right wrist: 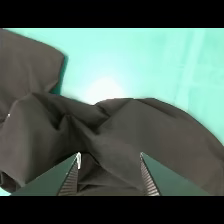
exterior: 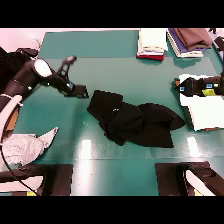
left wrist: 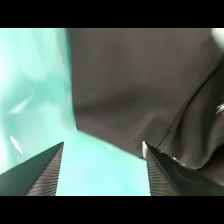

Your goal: Fold the shirts.

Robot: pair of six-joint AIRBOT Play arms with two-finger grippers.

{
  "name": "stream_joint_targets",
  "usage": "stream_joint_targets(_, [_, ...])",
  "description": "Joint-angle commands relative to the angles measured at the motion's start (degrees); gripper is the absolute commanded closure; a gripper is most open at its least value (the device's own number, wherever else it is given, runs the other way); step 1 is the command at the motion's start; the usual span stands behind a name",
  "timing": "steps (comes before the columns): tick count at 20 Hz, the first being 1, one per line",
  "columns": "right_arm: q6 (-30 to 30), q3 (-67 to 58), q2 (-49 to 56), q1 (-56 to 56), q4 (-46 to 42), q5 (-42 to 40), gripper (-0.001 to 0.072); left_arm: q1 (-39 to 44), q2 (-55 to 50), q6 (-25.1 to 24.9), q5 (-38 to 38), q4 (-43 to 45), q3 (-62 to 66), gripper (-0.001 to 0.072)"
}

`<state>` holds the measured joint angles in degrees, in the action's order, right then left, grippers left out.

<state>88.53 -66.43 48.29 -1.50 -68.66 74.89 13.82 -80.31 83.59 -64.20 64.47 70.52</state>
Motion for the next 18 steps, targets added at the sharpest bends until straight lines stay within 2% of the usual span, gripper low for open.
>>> stream_joint_targets(1, [-0.07, 0.09, -0.13, 1.57, 0.13, -1.62, 0.0263, -1.36, -3.48, 0.57, 5.46, -9.09, -9.22, 0.0117])
stream_joint_targets(4, [-0.07, 0.09, 0.24, 3.23, 0.09, -2.21, 0.0264, -0.94, -6.14, 0.2, 7.56, -16.15, -11.19, 0.0117])
stream_joint_targets(9, [-0.04, 0.09, 2.69, 3.1, 1.62, -2.27, 0.0264, 3.41, -7.06, 0.13, 13.97, -16.85, -11.17, 0.0123])
stream_joint_targets(10, [-0.04, 0.09, 3.21, 3.13, 1.62, -2.01, 0.0264, 3.52, -7.04, 0.66, 15.06, -17.07, -11.13, 0.0313])
stream_joint_targets(11, [-0.07, 0.09, 3.58, 2.73, 1.11, -1.16, 0.0264, 2.95, -6.91, 0.59, 15.3, -17.05, -10.62, 0.0562])
stream_joint_targets(12, [-0.13, 0.09, 4.11, 1.77, 1.01, 0.48, 0.0264, 1.84, -6.56, 0.17, 14.8, -16.92, -9.55, 0.0684])
stream_joint_targets(15, [-2.36, 0.33, 6.36, -3.8, 0.98, 7.23, 0.0264, -2.99, -3.21, -1.68, 13.68, -15.96, -5.11, 0.0683])
stream_joint_targets(18, [-3.56, 6.38, 6.88, -11.02, 1.05, 6.73, 0.0263, -6.69, 1.6, -1.6, 13.7, -10.34, -1.31, 0.0683])
